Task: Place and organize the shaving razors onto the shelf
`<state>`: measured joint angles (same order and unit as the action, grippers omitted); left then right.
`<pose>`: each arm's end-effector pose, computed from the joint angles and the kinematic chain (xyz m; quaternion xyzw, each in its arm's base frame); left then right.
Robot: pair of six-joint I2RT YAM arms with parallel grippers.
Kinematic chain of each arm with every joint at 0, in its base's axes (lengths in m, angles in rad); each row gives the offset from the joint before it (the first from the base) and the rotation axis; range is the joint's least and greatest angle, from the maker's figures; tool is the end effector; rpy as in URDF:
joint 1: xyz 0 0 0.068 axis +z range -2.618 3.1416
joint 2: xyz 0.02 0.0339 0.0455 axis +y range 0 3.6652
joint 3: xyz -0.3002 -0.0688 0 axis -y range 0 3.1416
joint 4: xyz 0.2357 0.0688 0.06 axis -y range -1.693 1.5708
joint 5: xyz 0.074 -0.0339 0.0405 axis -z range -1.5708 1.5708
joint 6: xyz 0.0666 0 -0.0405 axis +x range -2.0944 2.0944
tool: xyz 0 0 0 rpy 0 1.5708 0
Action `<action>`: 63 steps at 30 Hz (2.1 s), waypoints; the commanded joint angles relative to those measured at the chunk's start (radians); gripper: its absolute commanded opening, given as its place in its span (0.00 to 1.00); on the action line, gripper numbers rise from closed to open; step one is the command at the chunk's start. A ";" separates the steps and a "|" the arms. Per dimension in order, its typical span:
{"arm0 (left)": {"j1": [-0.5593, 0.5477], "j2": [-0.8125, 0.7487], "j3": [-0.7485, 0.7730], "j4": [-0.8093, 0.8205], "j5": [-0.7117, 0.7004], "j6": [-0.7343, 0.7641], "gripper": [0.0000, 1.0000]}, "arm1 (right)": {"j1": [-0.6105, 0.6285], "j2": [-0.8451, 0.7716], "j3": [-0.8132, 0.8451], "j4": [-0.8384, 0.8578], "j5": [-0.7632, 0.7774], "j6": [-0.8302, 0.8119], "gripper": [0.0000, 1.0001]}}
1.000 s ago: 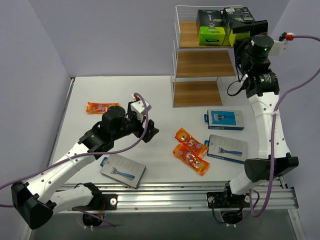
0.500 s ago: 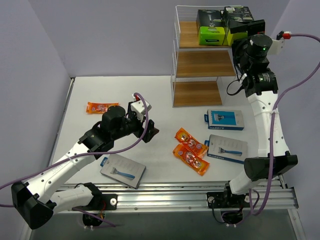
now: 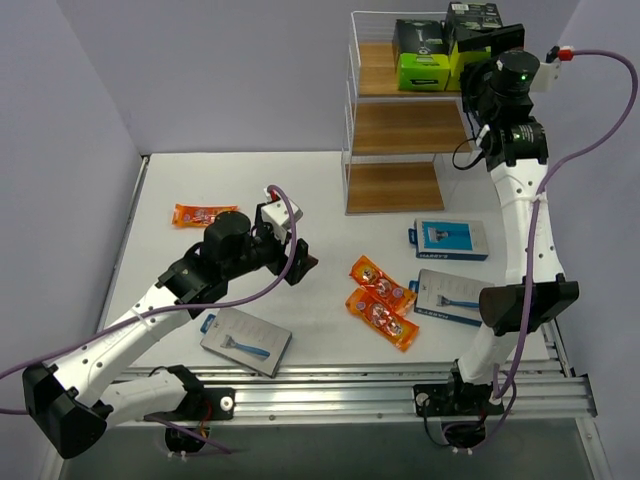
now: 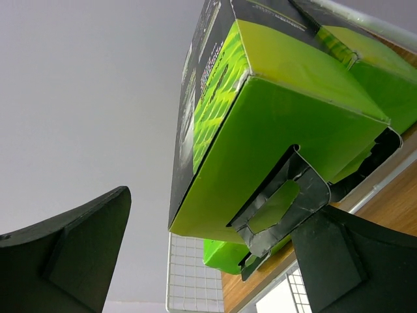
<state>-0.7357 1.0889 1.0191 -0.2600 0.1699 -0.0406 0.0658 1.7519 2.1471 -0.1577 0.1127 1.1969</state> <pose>0.1795 -0.1777 0.3777 0.3225 0.7454 -0.2832 0.5101 0.4044 0.0191 0.5879 0.3682 0.4975 0.4350 0.6539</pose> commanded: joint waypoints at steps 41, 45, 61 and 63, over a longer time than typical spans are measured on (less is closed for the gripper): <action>0.019 0.025 0.070 -0.019 0.045 -0.007 0.94 | -0.061 -0.259 -0.219 0.075 -0.140 -0.002 0.66; 0.021 0.026 0.070 -0.019 0.048 -0.007 0.94 | -0.061 -0.233 -0.197 0.086 -0.151 -0.003 0.59; 0.019 0.040 0.070 -0.015 0.051 -0.004 0.94 | -0.090 -0.148 -0.167 0.147 -0.163 0.006 0.50; 0.021 0.045 0.070 -0.016 0.051 -0.004 0.94 | -0.092 -0.135 -0.144 0.149 -0.168 0.007 0.50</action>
<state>-0.7189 1.1248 1.0462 -0.2886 0.2024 -0.0441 -0.0132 1.6024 1.9430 -0.0845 -0.0380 1.2045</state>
